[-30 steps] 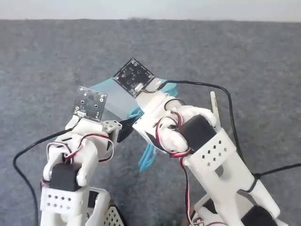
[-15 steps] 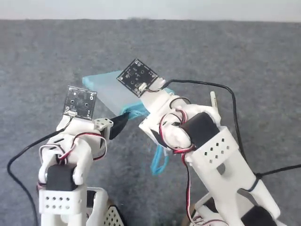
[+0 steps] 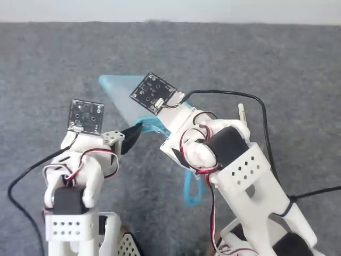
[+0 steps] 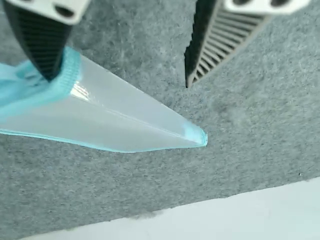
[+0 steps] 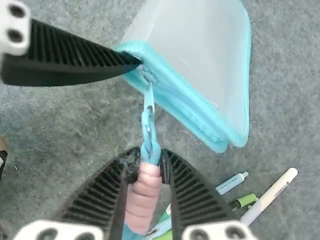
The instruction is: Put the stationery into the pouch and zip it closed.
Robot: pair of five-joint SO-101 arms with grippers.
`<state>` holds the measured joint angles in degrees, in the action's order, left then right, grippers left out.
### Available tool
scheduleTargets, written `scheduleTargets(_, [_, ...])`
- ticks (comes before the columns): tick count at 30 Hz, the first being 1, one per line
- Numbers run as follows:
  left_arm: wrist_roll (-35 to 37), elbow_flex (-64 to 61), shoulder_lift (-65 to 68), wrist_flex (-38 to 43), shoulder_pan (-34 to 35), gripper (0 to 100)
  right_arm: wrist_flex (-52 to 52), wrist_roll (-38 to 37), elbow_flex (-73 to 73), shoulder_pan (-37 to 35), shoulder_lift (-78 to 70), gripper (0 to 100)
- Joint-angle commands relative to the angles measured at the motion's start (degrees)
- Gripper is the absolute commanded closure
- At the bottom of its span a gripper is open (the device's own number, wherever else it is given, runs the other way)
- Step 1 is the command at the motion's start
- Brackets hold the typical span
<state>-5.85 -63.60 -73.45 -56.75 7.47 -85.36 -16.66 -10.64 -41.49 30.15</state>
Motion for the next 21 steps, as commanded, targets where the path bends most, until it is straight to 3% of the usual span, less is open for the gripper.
scheduleTargets(1, [-0.35,-1.27,0.62,3.69,1.49,64,-2.42,-3.08,3.25,-1.89,6.64,99.2])
scheduleTargets(10, [2.64,-1.54,0.62,4.13,0.88,64,-5.41,-3.52,3.34,-10.15,12.09,99.2])
scheduleTargets(21, [2.46,-4.79,0.44,2.90,-14.33,64,-4.70,-3.60,3.34,-10.42,12.70,99.2])
